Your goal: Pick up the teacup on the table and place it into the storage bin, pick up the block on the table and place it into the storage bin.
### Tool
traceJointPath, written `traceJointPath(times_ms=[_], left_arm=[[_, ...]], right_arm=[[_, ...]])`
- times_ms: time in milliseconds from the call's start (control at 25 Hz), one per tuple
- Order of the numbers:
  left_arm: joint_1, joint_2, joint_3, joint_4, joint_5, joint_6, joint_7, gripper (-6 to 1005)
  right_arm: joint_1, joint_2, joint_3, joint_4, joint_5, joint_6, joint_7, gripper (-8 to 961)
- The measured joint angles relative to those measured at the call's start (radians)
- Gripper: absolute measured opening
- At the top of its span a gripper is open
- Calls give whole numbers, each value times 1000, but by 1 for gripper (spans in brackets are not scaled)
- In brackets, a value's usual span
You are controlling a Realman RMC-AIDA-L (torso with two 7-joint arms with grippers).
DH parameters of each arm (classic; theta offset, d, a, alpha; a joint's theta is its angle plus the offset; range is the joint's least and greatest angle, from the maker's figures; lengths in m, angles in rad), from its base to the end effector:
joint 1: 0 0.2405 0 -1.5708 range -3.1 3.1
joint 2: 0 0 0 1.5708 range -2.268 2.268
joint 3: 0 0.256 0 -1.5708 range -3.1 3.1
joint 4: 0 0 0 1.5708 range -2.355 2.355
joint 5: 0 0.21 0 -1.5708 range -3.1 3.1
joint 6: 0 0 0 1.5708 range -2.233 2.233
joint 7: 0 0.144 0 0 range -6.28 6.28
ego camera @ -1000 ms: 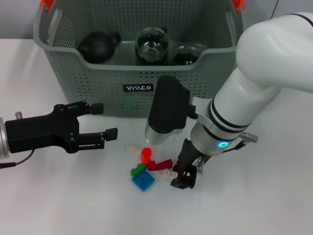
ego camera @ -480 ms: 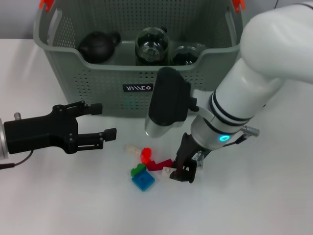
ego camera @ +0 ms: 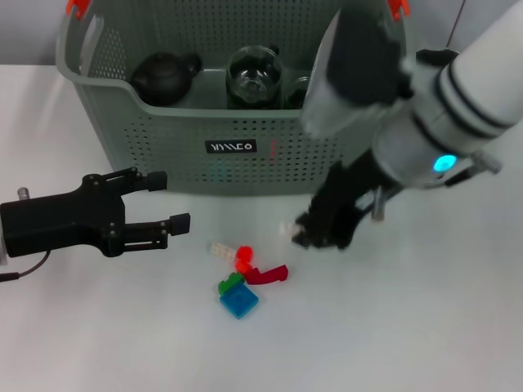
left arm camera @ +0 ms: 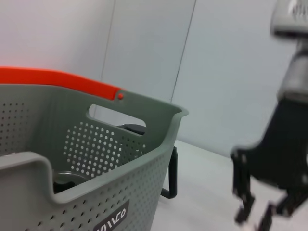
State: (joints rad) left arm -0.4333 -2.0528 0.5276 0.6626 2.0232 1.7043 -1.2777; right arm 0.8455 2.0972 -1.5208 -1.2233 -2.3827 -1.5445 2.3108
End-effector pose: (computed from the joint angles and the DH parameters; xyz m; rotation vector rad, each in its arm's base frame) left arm -0.2943 0.2962 0.0293 -2.6447 -0.6010 -0.7936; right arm 0.0873 0.3551 -0.0524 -3.0013 0.2973 -0.4586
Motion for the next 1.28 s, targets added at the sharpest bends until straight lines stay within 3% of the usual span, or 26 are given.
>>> traceJointPath(times_ms=[240, 400, 640, 880, 1040, 1280], left_arm=[[-3, 0, 0, 2, 0, 9, 1, 861], [-6, -1, 0, -1, -1, 11, 6, 861], [-6, 0, 0, -2, -2, 15, 7, 862], [-2, 0, 0, -2, -2, 16, 9, 862], [-1, 0, 0, -3, 0, 16, 9, 862], [-1, 0, 0, 0, 1, 19, 9, 862]], right_arm=[[10, -1, 206, -117, 79, -34, -37, 217], [44, -1, 296, -132, 95, 81, -39, 219], [118, 0, 316, -23, 11, 340, -21, 224], [203, -11, 355, 165, -72, 483, -4, 228], [224, -19, 359, 221, -75, 529, -11, 328], [205, -14, 365, 176, -61, 537, -13, 479]])
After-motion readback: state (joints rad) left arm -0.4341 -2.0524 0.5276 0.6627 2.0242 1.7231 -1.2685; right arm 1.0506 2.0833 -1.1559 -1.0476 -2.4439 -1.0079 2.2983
